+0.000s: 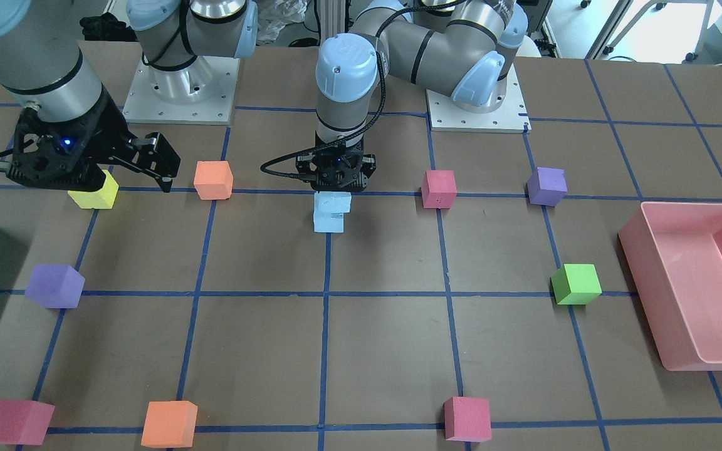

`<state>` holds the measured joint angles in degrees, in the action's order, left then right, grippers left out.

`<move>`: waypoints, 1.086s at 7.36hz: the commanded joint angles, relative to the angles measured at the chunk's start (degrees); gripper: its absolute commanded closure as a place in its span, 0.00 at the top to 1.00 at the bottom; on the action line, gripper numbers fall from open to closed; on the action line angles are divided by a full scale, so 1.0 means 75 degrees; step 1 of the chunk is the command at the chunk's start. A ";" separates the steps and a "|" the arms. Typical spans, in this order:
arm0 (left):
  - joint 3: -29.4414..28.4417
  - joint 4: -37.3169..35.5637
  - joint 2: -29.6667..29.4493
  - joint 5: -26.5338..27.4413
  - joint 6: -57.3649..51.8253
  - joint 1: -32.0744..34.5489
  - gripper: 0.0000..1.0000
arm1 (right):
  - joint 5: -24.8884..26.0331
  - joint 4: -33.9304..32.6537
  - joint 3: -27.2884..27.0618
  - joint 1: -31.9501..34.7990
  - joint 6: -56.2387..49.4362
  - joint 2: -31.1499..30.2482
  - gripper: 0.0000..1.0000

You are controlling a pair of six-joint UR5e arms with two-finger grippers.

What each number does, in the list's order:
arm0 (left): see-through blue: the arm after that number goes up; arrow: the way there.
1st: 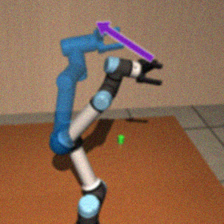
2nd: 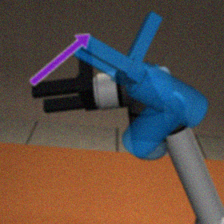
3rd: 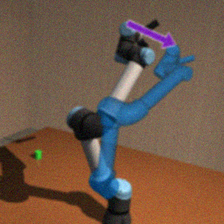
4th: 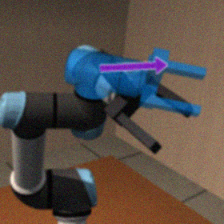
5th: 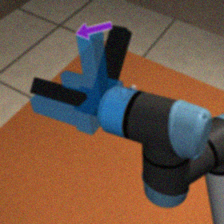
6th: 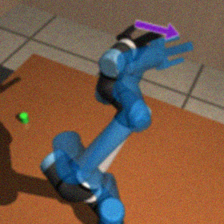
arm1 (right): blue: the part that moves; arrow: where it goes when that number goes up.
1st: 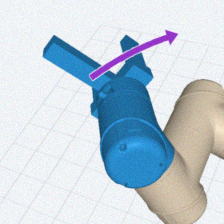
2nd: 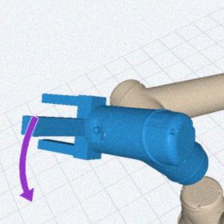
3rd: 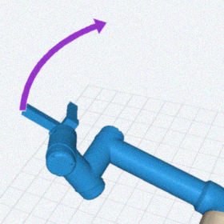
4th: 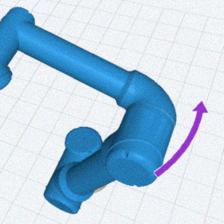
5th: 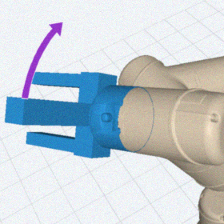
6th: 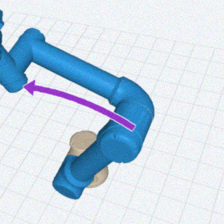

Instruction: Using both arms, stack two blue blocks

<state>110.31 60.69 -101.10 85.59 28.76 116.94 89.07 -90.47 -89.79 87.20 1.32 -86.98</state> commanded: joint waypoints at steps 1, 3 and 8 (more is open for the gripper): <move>-0.0012 -0.0065 -0.0125 0.0013 -0.0002 0.0029 0.00 | -0.0505 -0.0042 0.0008 -0.0002 -0.0001 -0.0121 1.00; -0.0024 -0.0135 -0.0301 0.0013 0.0079 0.0087 0.40 | -0.0498 0.0178 -0.0097 -0.0048 -0.0002 -0.0331 1.00; -0.0466 -0.0335 0.0129 0.0095 -0.1004 -0.0039 1.00 | 0.0276 0.0402 -0.0086 -0.0002 0.0034 -0.0449 1.00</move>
<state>108.86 58.36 -102.46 86.05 25.94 117.83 90.46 -87.53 -90.47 87.16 1.64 -90.22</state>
